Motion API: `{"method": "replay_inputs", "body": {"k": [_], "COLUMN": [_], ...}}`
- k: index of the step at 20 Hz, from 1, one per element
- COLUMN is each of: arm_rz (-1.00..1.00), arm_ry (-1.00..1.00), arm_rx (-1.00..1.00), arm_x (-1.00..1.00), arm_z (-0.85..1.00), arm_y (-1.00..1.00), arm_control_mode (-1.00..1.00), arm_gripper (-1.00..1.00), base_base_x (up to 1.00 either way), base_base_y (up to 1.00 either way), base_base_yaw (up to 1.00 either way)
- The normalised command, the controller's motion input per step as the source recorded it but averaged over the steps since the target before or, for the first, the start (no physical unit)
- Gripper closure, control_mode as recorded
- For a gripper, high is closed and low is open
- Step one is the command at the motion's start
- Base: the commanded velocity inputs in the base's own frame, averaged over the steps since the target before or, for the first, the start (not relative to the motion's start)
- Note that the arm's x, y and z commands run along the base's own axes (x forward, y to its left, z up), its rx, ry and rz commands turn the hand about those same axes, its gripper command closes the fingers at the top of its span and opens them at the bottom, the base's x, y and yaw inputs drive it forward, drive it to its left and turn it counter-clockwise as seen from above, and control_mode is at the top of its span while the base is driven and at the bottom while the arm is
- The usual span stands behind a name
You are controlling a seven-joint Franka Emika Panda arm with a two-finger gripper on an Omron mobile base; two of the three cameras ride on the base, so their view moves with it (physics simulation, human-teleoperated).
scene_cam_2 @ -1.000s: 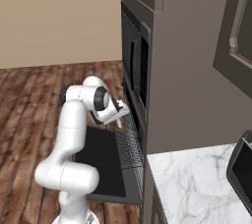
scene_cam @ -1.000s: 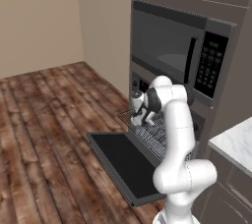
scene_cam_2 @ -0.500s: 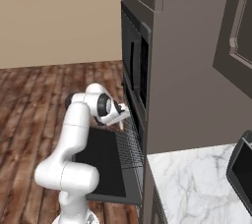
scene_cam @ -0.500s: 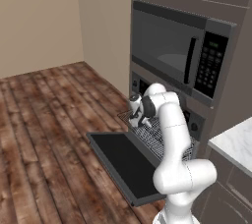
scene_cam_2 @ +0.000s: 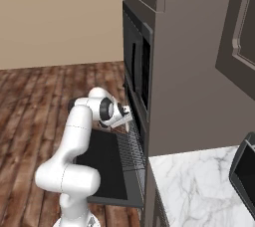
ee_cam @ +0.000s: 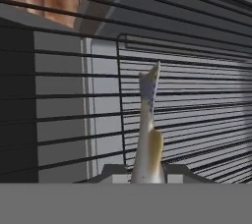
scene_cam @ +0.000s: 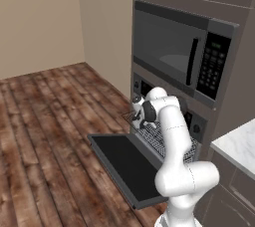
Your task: Place the fish on the top rack of the oven, and slide the tray back inside. Close the oven door.
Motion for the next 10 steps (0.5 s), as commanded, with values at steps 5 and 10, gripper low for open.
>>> {"method": "replay_inputs", "body": {"k": [5, 10], "arm_rz": [-0.09, -0.08], "arm_ry": [0.0, 0.0], "arm_rx": [0.0, 0.0], "arm_x": [0.04, -0.24], "arm_z": [-0.61, -0.2], "arm_y": [0.22, 0.47], "arm_control_mode": [-1.0, -1.0], "arm_gripper": [-1.0, -1.0], "base_base_x": [0.0, 0.0], "base_base_y": [0.0, 0.0], "base_base_yaw": [0.0, 0.0]}}
